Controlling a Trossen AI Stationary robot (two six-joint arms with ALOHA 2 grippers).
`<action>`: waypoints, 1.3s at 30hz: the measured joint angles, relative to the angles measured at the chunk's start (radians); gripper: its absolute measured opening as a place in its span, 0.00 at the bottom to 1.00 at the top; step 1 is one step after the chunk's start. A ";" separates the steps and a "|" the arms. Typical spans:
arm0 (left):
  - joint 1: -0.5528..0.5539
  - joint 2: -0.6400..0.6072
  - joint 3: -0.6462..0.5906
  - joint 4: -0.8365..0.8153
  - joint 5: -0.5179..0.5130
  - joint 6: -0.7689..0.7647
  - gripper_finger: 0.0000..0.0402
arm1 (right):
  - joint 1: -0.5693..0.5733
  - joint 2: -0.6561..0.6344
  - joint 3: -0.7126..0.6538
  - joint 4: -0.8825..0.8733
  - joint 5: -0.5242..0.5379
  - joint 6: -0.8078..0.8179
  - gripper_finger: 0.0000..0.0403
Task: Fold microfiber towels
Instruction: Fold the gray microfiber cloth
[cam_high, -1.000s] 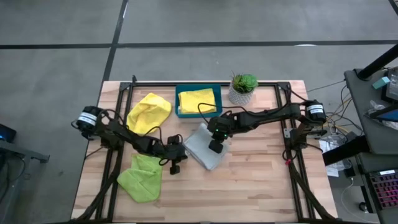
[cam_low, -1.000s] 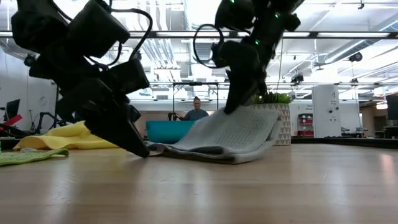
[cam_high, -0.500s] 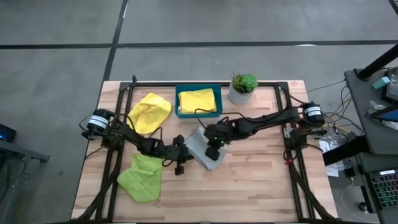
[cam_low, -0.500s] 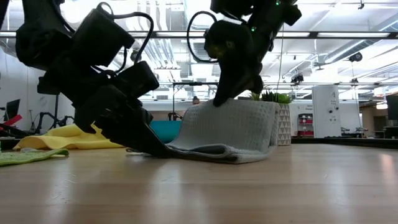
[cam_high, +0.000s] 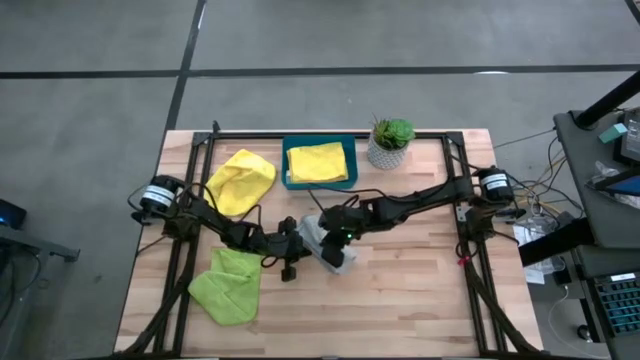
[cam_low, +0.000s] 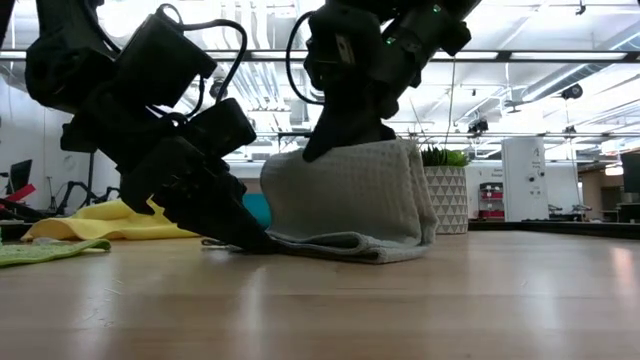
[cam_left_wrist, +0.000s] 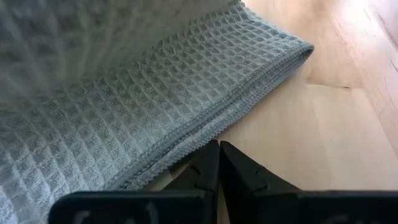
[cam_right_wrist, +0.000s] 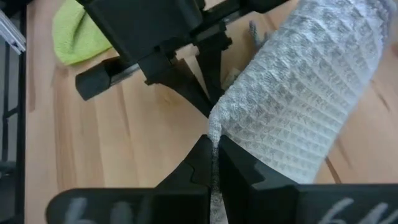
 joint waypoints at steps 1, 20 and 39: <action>0.000 0.000 0.000 0.000 0.000 0.000 0.00 | 0.003 0.005 0.000 0.013 0.000 0.005 0.02; -0.001 -0.021 0.000 -0.041 -0.026 0.000 0.00 | 0.016 0.150 0.004 0.192 -0.056 0.054 0.02; -0.001 -0.250 0.003 -0.444 -0.056 -0.071 0.00 | 0.023 0.307 0.101 0.187 -0.107 0.067 0.08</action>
